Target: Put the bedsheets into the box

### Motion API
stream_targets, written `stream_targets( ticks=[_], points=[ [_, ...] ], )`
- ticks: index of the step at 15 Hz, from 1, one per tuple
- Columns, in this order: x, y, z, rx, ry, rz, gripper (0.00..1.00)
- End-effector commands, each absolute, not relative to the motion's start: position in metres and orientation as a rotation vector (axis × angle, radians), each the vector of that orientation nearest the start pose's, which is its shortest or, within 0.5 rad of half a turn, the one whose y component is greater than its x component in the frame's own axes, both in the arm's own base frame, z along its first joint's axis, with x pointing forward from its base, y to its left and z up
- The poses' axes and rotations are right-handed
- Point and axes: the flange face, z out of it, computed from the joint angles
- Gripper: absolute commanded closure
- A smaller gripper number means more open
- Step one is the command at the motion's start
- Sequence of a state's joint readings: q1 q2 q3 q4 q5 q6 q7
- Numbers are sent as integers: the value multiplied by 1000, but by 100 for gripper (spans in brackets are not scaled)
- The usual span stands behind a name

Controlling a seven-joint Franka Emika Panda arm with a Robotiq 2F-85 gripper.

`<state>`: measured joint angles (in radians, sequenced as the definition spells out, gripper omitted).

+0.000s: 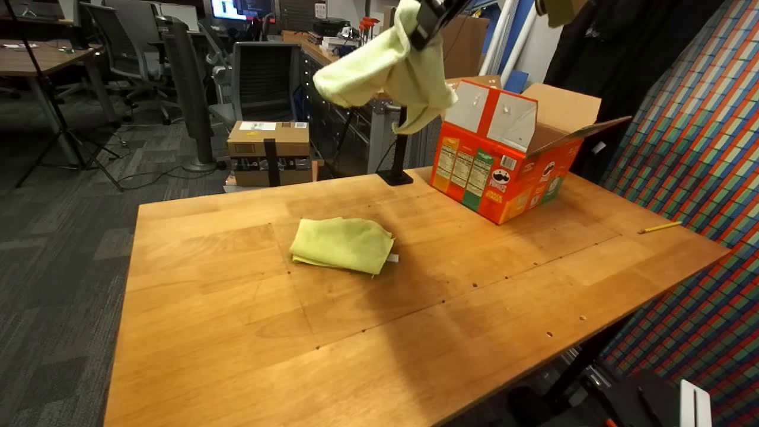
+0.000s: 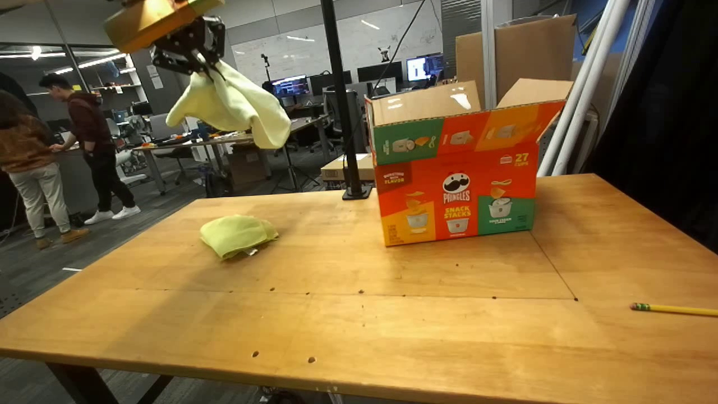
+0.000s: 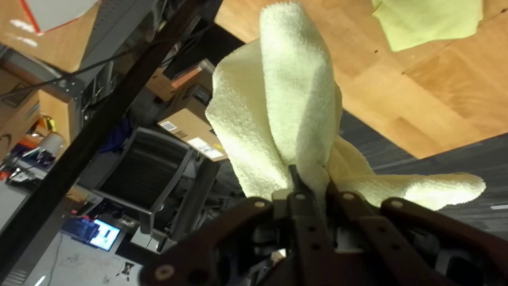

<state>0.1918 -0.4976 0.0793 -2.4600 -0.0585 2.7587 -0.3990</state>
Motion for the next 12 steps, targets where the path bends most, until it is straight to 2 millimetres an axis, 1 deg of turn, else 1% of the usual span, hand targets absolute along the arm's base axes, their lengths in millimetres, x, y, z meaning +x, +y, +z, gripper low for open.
stream_targets(
  ticks=[1,4,8,9,11,12],
  points=[
    [433,112,616,-2799,-997,-1477,100],
    [439,90,642,-2810,-930,-1595,100],
    [442,50,669,-2877,-819,-1712,100],
    [442,42,673,-2899,-789,-1729,100],
    [441,17,678,-2944,-719,-1755,100],
    [439,5,678,-2963,-677,-1753,100]
  ],
)
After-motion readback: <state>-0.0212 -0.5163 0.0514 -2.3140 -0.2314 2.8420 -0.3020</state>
